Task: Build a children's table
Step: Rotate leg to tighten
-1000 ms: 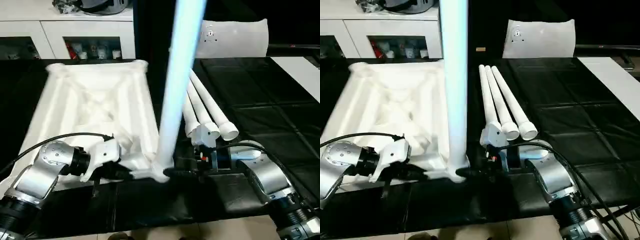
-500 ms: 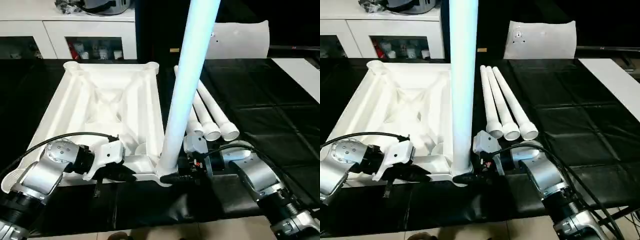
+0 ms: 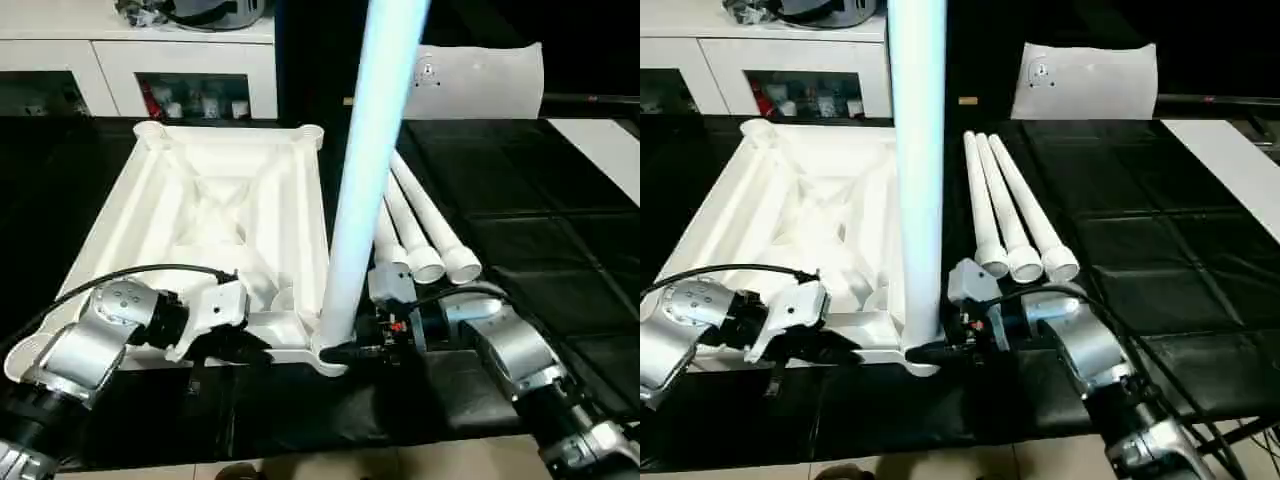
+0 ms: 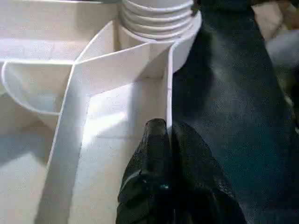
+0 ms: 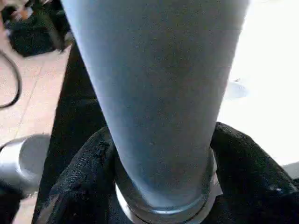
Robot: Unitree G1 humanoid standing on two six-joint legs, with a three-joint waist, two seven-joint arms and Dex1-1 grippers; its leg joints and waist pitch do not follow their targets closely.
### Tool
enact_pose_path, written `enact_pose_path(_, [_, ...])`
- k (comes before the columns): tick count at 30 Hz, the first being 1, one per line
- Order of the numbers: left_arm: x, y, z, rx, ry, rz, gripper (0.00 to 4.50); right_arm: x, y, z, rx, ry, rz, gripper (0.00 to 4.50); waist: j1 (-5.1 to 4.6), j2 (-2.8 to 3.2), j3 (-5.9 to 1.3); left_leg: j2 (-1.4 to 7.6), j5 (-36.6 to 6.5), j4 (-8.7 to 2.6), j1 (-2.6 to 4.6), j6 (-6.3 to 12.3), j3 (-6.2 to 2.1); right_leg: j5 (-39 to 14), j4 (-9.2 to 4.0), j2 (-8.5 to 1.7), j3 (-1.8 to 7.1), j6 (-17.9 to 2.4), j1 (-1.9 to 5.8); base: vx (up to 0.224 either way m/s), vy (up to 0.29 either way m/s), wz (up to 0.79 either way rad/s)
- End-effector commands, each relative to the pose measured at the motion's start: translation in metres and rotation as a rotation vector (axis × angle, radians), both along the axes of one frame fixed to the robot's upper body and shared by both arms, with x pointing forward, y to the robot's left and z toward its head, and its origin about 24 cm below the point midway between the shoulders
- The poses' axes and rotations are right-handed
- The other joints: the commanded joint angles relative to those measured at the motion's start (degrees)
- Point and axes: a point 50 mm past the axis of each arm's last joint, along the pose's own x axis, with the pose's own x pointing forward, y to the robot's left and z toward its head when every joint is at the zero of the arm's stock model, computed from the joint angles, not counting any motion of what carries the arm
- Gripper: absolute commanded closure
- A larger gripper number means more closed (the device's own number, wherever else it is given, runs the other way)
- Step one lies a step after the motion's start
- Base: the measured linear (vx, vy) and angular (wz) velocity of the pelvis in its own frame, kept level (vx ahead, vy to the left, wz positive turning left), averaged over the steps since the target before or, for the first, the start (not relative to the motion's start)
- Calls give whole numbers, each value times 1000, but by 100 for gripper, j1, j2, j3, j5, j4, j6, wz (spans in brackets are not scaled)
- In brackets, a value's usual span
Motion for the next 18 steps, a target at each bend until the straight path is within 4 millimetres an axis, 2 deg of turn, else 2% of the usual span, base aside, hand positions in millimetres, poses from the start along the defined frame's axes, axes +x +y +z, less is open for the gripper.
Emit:
enact_pose_path(1, [4, -18, 4, -84, -42, 95, 450, -2, 19, -5, 40, 40, -68, 182, -61, 68, -296, 307, -1747, -468, 102, -126, -93, -1911, -398, -428, 252, -1146, 188, 0, 0, 0])
enact_pose_path(3, [5, -23, 3, -118, -47, 201, 450, -2, 31, -8, 65, 51, -139, 186, -91, 46, -284, 283, -1955, -471, 118, -201, -115, -2388, -442, -426, 239, -996, 171, 0, 0, 0])
enact_pose_path(4, [5, -23, 3, -118, -47, 201, 450, -2, 31, -8, 65, 51, -139, 188, -136, 37, -275, 277, -2029, -483, 97, -229, -131, -2592, -459, -435, 233, -917, 180, 0, 0, 0])
enact_pose_path(5, [6, -26, 3, -127, -56, 251, 450, -1, 38, -9, 72, 60, -179, 188, -161, 64, -275, 273, -2074, -476, 102, -247, -134, -2674, -470, -438, 233, -884, 173, 0, 0, 0])
enact_pose_path(6, [6, -28, 3, -132, -62, 283, 450, -1, 43, -10, 75, 66, -204, 188, -211, 46, -267, 263, -2176, -468, 108, -240, -143, -2896, -512, -435, 225, -802, 156, 0, 0, 0])
enact_pose_path(7, [8, -34, 2, -135, -79, 372, 450, 1, 57, -10, 101, 98, -267, 188, -232, 17, -263, 262, -2200, -463, 108, -231, -142, -2996, -528, -436, 226, -761, 150, 0, 0, 0])
enact_pose_path(8, [8, -35, 2, -136, -81, 383, 450, 2, 59, -9, 105, 103, -275, 188, -284, 28, -246, 256, -2229, -464, 105, -239, -153, -3132, -540, -435, 222, -743, 128, 0, 0, 0])
enact_pose_path(9, [9, -41, 1, -139, -94, 462, 450, 4, 73, -7, 132, 138, -328, 189, -328, 25, -244, 253, -2333, -449, 127, -245, -164, -3395, -574, -441, 214, -643, 110, 0, 0, 0])
enact_pose_path(10, [10, -46, 2, -143, -96, 517, 450, 4, 81, -6, 150, 163, -358, 189, -356, 24, -245, 247, -2349, -445, 125, -243, -177, -3550, -601, -444, 206, -566, 109, 0, 0, 0])
enact_pose_path(11, [10, -46, 2, -143, -96, 517, 450, 4, 81, -6, 150, 163, -358, 190, -350, 29, -245, 237, -2341, -442, 125, -236, -183, -3602, -614, -443, 190, -535, 103, 0, 0, 0])
enact_pose_path(13, [11, -65, 4, -162, -128, 674, 450, 8, 106, -3, 145, 204, -464, 192, -390, 19, -247, 253, -2378, -458, 114, -228, -187, -3510, -607, -427, 193, -516, 98, 0, 0, 0])
enact_pose_path(14, [11, -65, 4, -162, -128, 674, 450, 8, 106, -3, 145, 204, -464, 192, -434, 21, -245, 257, -2361, -476, 84, -274, -200, -3366, -593, -414, 179, -554, 114, 0, 0, 0])
enact_pose_path(15, [13, -71, 6, -173, -147, 713, 450, 9, 110, -4, 128, 203, -487, 192, -430, 19, -260, 245, -2380, -469, 104, -257, -202, -3353, -604, -412, 171, -528, 113, 0, 0, 0])
enact_pose_path(16, [13, -79, 8, -181, -158, 731, 450, 10, 112, -5, 116, 201, -515, 192, -472, 23, -283, 249, -2289, -466, 78, -198, -189, -2997, -577, -406, 192, -581, 134, 0, 0, 0])
enact_pose_path(17, [13, -85, 9, -190, -165, 740, 450, 10, 113, -6, 116, 195, -526, 192, -454, 26, -285, 241, -2234, -459, 78, -165, -176, -2897, -583, -400, 201, -592, 123, 0, 0, 0])
enact_pose_path(18, [13, -89, 10, -193, -169, 734, 450, 11, 111, -7, 118, 190, -550, 158, -432, 34, -300, 242, -2130, -448, 86, -101, -156, -2636, -571, -396, 222, -645, 112, 0, 0, 0])
